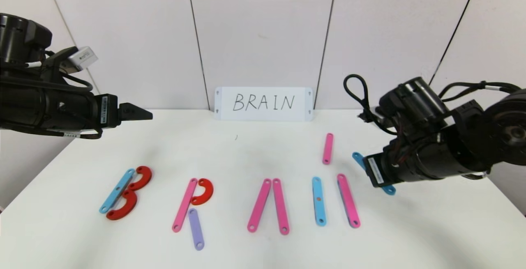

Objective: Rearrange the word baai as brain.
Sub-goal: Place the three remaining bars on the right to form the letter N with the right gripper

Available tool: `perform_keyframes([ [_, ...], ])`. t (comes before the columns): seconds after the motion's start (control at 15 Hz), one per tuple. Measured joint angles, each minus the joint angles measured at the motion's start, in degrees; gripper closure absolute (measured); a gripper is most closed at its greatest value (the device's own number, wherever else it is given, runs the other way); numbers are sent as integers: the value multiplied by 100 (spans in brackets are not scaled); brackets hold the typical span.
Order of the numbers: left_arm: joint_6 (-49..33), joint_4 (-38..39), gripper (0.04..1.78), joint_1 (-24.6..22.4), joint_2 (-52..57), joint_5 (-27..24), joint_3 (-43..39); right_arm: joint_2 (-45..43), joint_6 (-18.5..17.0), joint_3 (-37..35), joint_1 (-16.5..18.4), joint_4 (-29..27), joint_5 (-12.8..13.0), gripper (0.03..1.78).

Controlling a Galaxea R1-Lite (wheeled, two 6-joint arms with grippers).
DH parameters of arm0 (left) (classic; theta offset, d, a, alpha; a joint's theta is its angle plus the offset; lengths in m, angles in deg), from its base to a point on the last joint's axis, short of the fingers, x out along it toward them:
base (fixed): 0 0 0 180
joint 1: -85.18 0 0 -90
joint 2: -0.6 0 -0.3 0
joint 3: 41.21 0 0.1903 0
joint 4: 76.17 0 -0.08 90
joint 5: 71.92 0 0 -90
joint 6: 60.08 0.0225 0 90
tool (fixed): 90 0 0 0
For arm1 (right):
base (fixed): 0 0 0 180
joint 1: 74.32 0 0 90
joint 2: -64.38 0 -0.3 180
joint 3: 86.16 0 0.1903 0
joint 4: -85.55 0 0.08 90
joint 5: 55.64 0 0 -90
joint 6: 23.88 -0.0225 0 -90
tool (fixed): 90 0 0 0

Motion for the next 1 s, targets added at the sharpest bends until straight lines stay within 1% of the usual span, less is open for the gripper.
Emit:
perform_keyframes([
  [0.13,2,2,9,0,0,2,0,-204,77,-356,60,9,-250,154],
  [0.27,7,2,9,0,0,2,0,-311,129,-625,127,62,-363,154],
  [0.33,9,0,9,2,0,0,0,-339,138,-789,165,223,-389,154],
  [0.4,9,2,9,4,0,0,0,-350,166,-1006,206,499,-430,154],
  [0.6,9,6,9,9,-7,2,-9,-273,325,-1747,350,1690,-505,154],
  [0.67,7,6,9,13,-11,0,-13,-204,341,-1888,396,2046,-540,154],
  [0.73,7,6,9,15,-13,0,-17,-138,350,-1946,429,2249,-614,154],
  [0.87,7,6,9,17,-22,5,-17,-48,354,-1980,452,2299,-711,154],
  [1.0,7,6,9,17,-24,0,-17,9,350,-2009,455,2299,-741,154],
])
